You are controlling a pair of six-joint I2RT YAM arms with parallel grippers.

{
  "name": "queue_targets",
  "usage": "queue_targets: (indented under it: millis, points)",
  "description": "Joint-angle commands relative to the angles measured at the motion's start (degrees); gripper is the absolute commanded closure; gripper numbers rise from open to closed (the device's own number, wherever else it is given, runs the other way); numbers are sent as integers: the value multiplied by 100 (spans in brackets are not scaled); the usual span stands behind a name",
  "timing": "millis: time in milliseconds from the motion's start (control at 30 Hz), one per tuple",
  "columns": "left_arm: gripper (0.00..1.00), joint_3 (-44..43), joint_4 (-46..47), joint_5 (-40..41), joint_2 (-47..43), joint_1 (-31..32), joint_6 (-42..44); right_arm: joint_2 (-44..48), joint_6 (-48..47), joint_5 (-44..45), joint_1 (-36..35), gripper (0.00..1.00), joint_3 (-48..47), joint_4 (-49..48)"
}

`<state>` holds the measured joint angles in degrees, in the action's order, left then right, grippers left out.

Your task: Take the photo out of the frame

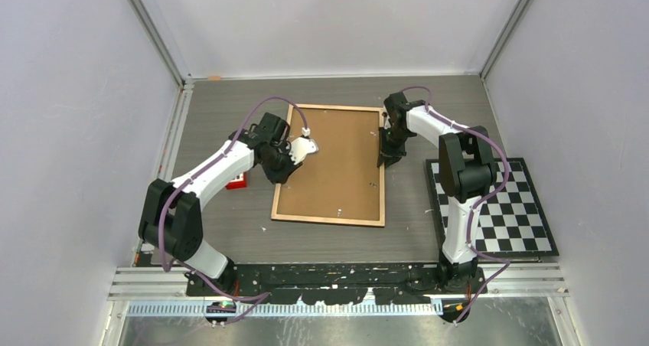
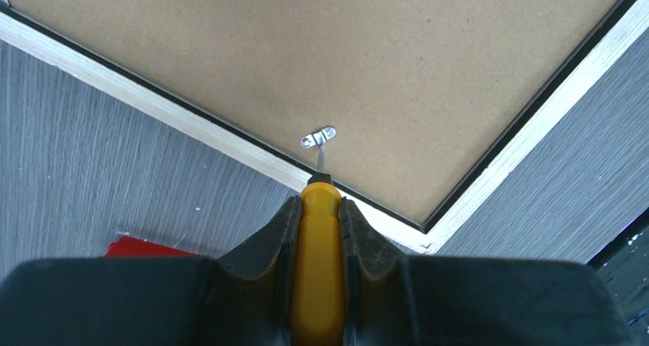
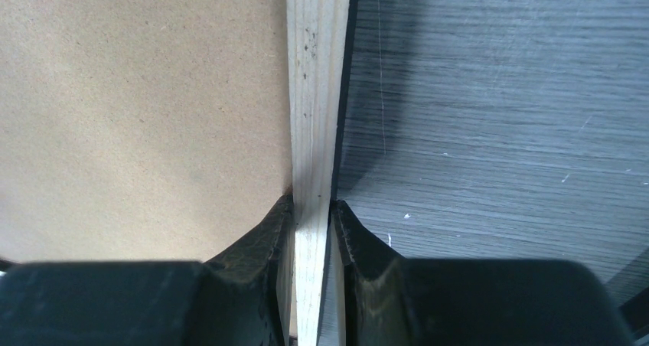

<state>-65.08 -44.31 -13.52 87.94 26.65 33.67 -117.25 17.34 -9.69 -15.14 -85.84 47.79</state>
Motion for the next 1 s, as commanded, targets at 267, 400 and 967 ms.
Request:
queue_targets:
  millis: [267,400,967]
  points:
    - [100,-367,546,-355,347,68,-277,23,-18,147,27,99,129,332]
    - [100,-724,283,-543,211,53,-289,107,-172,201,7,99,224,317]
    - [100,-2241,311,-61,1077,-723,-351,730,-791,412,-358,100,1341,86]
